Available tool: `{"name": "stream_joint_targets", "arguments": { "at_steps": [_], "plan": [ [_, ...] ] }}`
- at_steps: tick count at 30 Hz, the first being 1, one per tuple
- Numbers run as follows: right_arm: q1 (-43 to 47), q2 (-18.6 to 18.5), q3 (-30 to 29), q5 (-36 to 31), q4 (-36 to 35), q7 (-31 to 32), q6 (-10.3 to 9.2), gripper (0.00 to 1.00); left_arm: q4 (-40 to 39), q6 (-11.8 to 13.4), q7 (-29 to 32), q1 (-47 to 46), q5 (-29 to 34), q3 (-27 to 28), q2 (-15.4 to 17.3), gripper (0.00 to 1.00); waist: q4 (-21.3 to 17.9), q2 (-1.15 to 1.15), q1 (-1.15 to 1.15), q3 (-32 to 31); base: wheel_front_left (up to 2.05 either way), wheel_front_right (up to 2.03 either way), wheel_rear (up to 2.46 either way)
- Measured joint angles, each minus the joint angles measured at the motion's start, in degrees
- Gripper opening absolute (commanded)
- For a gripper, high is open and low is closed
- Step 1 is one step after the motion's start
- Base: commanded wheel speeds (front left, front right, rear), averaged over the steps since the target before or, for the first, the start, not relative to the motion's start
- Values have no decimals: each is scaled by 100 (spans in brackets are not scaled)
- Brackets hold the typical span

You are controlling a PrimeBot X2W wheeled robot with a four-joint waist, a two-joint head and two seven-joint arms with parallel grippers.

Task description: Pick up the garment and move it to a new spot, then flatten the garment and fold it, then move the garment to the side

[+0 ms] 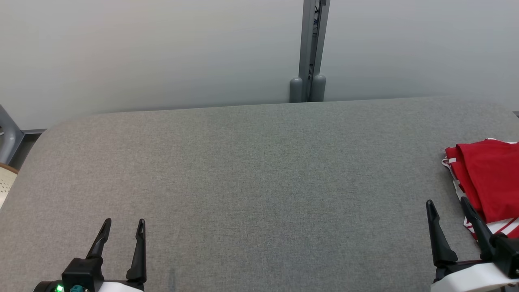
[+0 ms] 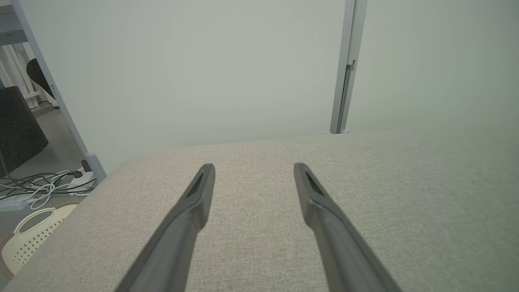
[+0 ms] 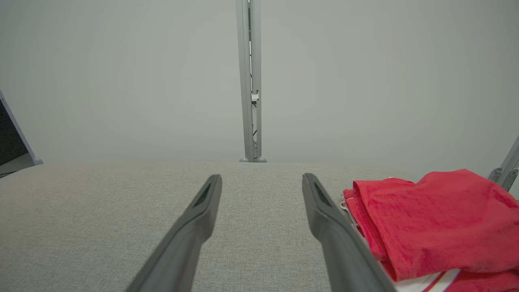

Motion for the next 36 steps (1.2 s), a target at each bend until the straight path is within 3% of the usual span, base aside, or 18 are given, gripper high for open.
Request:
{"name": "stream_joint_targets", "arguments": {
  "at_steps": [24, 25, 30, 36],
  "plan": [
    [52, 30, 11, 14, -58, -1, 0, 100, 16, 101, -43, -2, -57, -27, 33, 100, -44, 0, 0, 48, 0, 0, 0],
    [51, 31, 9, 19, -59, -1, 0, 0, 18, 102, -46, -2, -57, -30, 37, 0, -44, 0, 0, 50, 0, 0, 0],
    [145, 94, 43, 42, 175, 0, 0, 0, 221, 97, -32, 105, -82, -87, -108, 0, -43, 0, 0, 53, 0, 0, 0],
    [125, 110, 36, 713, 296, 79, 0, 0, 276, -10, 155, 113, -668, 23, -181, 0, -31, 0, 0, 59, 0, 0, 0]
  ]
}}
